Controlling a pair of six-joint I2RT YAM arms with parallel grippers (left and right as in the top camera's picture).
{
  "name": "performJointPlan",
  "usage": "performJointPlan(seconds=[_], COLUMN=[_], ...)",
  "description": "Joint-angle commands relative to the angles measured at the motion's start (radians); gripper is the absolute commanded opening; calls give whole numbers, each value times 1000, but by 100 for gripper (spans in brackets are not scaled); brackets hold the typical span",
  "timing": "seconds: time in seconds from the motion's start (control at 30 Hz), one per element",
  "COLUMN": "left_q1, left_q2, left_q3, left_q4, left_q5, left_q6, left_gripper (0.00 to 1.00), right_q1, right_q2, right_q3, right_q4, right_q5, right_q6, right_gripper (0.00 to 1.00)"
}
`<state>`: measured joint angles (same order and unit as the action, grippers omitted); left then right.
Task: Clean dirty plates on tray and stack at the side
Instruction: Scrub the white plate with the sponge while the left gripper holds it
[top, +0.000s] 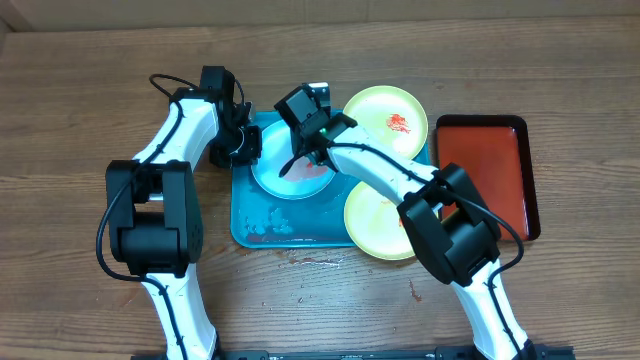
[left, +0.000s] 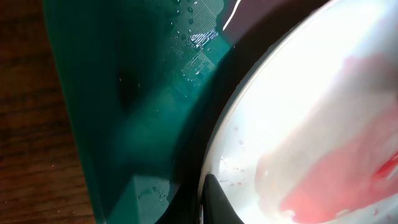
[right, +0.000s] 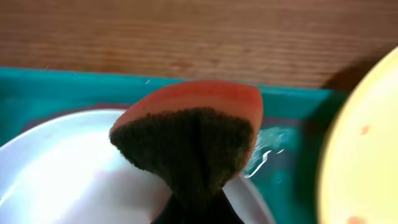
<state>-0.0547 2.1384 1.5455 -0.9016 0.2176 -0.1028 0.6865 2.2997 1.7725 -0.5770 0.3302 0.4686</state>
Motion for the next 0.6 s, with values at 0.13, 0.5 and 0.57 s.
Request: performJointPlan(seconds=[0.13,0.5,0.57], left_q1=[-5,-5,-5], left_q2=[40,40,40], left_q3=[-3,-3,-3], left_q4=[-1,6,5], left_q5=[0,0,0], left_q6=[-10,-10,-10], left_gripper=[4,4,4], right_q1=[-7,-5,-5], right_q2=[9,6,4], right_q3=[7,11,18], right_q4=[-25,-169,-168], right_q5=[-113,-383,-492], right_q6=[-4,2,-26], right_gripper=[4,4,4])
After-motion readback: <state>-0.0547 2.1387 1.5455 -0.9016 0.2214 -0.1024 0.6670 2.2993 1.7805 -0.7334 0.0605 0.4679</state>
